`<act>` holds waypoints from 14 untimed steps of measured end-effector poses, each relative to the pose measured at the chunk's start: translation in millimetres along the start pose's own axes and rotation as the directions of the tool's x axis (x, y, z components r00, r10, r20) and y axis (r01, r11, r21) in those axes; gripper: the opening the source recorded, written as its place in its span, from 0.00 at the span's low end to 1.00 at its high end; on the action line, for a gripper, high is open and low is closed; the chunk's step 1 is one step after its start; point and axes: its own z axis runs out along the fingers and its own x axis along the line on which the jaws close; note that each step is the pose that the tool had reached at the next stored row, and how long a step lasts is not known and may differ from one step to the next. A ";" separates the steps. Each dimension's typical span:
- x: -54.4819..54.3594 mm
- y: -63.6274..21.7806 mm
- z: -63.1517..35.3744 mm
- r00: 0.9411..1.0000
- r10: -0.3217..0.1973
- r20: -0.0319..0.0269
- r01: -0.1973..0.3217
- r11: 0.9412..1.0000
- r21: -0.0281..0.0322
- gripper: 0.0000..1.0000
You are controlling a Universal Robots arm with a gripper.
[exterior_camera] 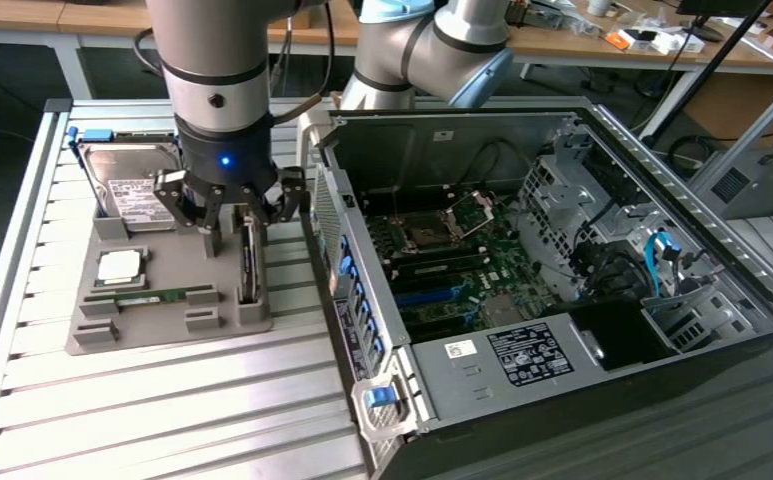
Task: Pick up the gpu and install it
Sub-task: 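Pick up the gpu and move the gpu toward the slot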
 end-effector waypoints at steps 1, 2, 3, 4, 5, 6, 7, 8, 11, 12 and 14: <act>0.0 0.0 0.4 1.000 0.000 0.000 0.000 1.000 0.000 0.54; 0.0 -0.1 0.8 1.000 0.000 0.000 0.000 1.000 0.000 0.54; 0.1 -0.1 1.3 1.000 0.000 0.000 0.000 1.000 0.000 0.54; 0.1 -0.1 1.7 1.000 0.000 0.000 0.000 1.000 0.000 0.54; 0.1 -0.1 2.0 1.000 0.000 0.000 0.000 1.000 0.000 0.54; 0.1 -0.1 2.5 1.000 0.000 0.000 0.000 1.000 0.000 0.54; 0.1 -0.1 3.1 1.000 0.000 0.000 0.000 1.000 0.000 0.54; 0.1 -0.2 3.6 1.000 0.000 0.000 0.000 1.000 0.000 0.54; 0.2 -0.3 5.7 1.000 0.000 0.000 0.000 1.000 0.000 0.54; 0.2 -0.3 6.5 1.000 0.000 0.000 0.000 1.000 0.000 0.54; 0.2 -0.3 7.3 1.000 0.000 0.000 0.000 1.000 0.000 0.54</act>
